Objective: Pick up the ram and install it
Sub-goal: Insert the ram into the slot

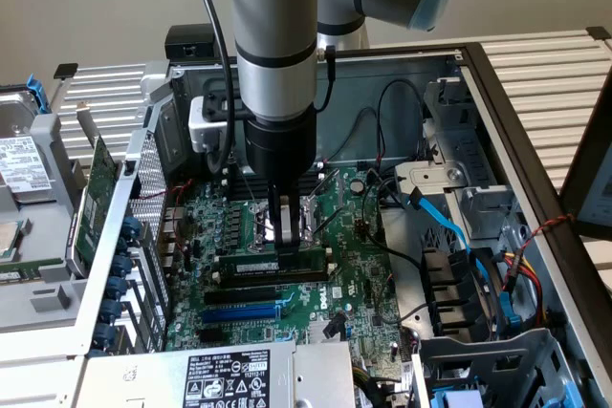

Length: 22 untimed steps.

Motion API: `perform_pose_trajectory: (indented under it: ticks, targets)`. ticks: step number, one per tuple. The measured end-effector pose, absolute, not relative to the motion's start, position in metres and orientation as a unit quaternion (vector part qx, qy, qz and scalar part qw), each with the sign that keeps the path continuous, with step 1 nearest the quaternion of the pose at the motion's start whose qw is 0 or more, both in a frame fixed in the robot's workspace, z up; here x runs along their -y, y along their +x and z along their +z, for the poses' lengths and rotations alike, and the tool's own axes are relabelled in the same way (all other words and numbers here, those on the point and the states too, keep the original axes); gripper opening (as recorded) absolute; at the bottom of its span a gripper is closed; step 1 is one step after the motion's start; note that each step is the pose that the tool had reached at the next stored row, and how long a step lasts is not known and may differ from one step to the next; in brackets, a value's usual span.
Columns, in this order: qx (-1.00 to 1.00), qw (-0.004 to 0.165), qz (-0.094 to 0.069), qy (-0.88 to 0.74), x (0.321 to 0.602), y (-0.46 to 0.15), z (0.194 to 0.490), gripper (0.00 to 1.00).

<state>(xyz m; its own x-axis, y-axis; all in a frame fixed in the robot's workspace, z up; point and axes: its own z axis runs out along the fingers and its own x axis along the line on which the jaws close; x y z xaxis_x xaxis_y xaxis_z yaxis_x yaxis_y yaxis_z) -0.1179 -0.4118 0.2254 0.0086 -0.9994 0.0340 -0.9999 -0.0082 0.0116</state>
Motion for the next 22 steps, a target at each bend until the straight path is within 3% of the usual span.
perform_pose_trajectory:
  ticks: [14,16,22]
  targets:
    - [0.704,0.016,0.009,0.710,0.4118,-0.1181,0.2233,0.13]
    - [0.704,0.016,0.009,0.710,0.4118,-0.1183,0.2244,0.22]
    - [0.704,0.016,0.009,0.710,0.4118,-0.1206,0.2287,0.22]
